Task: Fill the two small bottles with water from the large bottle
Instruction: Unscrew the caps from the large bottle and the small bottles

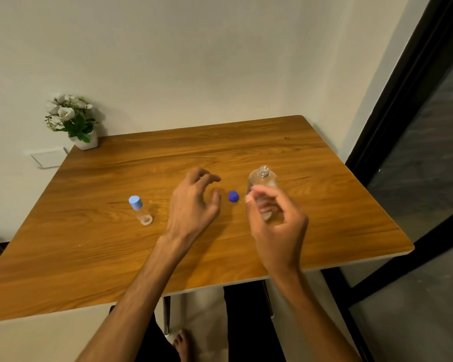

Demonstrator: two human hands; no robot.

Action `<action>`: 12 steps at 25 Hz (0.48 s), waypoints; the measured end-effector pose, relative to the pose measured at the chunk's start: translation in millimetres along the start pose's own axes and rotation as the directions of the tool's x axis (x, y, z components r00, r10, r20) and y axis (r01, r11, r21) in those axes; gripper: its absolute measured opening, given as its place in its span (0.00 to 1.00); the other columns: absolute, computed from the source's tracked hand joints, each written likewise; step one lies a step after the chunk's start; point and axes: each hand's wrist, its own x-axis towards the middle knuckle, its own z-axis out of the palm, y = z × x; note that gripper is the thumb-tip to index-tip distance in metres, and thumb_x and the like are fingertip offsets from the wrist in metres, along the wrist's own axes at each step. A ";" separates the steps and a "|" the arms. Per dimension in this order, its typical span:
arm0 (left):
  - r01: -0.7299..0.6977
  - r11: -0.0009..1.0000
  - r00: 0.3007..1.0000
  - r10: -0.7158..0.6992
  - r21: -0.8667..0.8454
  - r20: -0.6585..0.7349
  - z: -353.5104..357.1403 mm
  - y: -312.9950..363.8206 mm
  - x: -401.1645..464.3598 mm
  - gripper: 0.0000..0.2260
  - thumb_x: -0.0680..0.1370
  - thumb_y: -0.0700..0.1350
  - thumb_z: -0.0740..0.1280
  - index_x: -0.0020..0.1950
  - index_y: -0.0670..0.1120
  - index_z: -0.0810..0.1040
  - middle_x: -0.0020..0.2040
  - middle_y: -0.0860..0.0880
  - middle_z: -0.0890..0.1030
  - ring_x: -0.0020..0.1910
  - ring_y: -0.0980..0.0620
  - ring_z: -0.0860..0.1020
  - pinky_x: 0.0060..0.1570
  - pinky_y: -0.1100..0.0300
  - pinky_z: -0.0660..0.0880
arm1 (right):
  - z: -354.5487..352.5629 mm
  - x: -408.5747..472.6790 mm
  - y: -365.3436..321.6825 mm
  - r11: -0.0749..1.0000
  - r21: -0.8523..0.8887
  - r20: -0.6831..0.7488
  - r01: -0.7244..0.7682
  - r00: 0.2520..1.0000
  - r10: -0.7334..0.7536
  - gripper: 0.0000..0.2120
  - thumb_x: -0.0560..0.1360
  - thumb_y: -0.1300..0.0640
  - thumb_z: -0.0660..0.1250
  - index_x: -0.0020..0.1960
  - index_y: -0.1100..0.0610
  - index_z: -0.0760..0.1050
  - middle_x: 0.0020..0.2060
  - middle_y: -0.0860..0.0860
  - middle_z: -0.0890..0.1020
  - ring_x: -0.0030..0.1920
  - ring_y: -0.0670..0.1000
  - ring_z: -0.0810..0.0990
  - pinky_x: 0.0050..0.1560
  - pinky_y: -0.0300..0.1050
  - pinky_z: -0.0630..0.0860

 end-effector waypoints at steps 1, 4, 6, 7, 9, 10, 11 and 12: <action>0.016 0.999 0.998 -0.014 0.041 -0.056 -13.9 -7.0 -5.5 0.13 0.76 0.43 0.70 0.60 0.45 0.84 0.57 0.45 0.81 0.54 0.47 0.79 0.49 0.54 0.78 | 11.8 -7.3 -3.7 1.000 0.019 0.075 -0.013 0.997 0.011 0.09 0.76 0.61 0.76 0.55 0.56 0.85 0.45 0.47 0.87 0.41 0.46 0.84 0.40 0.39 0.80; 0.081 0.984 0.994 -0.092 0.160 0.064 -41.1 -29.2 -9.3 0.14 0.74 0.39 0.71 0.59 0.43 0.85 0.59 0.42 0.81 0.60 0.41 0.79 0.57 0.50 0.77 | 58.6 -15.0 7.7 0.979 -0.120 0.395 -0.163 0.897 0.198 0.19 0.74 0.54 0.78 0.65 0.49 0.82 0.46 0.43 0.87 0.41 0.43 0.85 0.41 0.42 0.83; 0.052 0.986 0.971 -0.087 0.159 0.221 -47.1 -40.2 -10.1 0.16 0.75 0.36 0.69 0.61 0.44 0.85 0.58 0.43 0.83 0.59 0.42 0.81 0.56 0.51 0.78 | 88.1 -15.1 17.7 0.950 -0.251 0.536 -0.186 0.791 0.296 0.27 0.73 0.52 0.77 0.71 0.46 0.77 0.44 0.45 0.88 0.43 0.41 0.85 0.48 0.46 0.84; 0.031 0.989 0.966 -0.066 0.142 0.249 -47.7 -44.3 -10.8 0.16 0.75 0.36 0.69 0.61 0.44 0.85 0.57 0.44 0.83 0.57 0.42 0.82 0.55 0.51 0.80 | 100.1 -16.0 21.7 0.949 -0.262 0.565 -0.173 0.770 0.297 0.26 0.74 0.54 0.76 0.71 0.47 0.78 0.43 0.46 0.88 0.43 0.42 0.86 0.49 0.49 0.85; 0.035 0.994 0.974 -0.056 0.100 0.221 -45.8 -50.6 -13.0 0.12 0.76 0.39 0.71 0.59 0.43 0.86 0.53 0.45 0.83 0.52 0.43 0.83 0.51 0.49 0.80 | 114.0 -20.0 26.3 0.956 -0.244 0.562 -0.165 0.779 0.278 0.19 0.74 0.57 0.73 0.64 0.47 0.82 0.41 0.46 0.88 0.38 0.42 0.84 0.43 0.51 0.84; 0.056 0.995 0.980 -0.071 0.085 0.186 -42.9 -53.2 -14.0 0.09 0.76 0.41 0.73 0.55 0.43 0.85 0.50 0.46 0.83 0.49 0.43 0.83 0.48 0.48 0.80 | 115.1 -22.8 28.5 0.954 -0.256 0.543 -0.156 0.793 0.275 0.15 0.75 0.55 0.73 0.60 0.46 0.83 0.39 0.45 0.87 0.36 0.41 0.83 0.40 0.50 0.84; 0.088 0.993 0.985 -0.099 0.076 0.145 -38.9 -54.6 -15.5 0.07 0.76 0.44 0.75 0.51 0.43 0.84 0.47 0.46 0.82 0.46 0.43 0.83 0.45 0.49 0.79 | 113.5 -26.4 30.5 0.945 -0.295 0.520 -0.139 0.806 0.281 0.11 0.74 0.52 0.74 0.57 0.46 0.83 0.37 0.44 0.86 0.34 0.41 0.82 0.38 0.49 0.83; 0.134 0.988 0.986 -0.141 0.072 0.095 -34.2 -54.0 -16.9 0.08 0.76 0.47 0.76 0.47 0.43 0.82 0.43 0.47 0.82 0.43 0.44 0.81 0.43 0.50 0.77 | 109.2 -29.7 30.9 0.933 -0.338 0.499 -0.121 0.817 0.287 0.09 0.74 0.50 0.75 0.53 0.47 0.83 0.35 0.44 0.85 0.33 0.42 0.82 0.37 0.48 0.82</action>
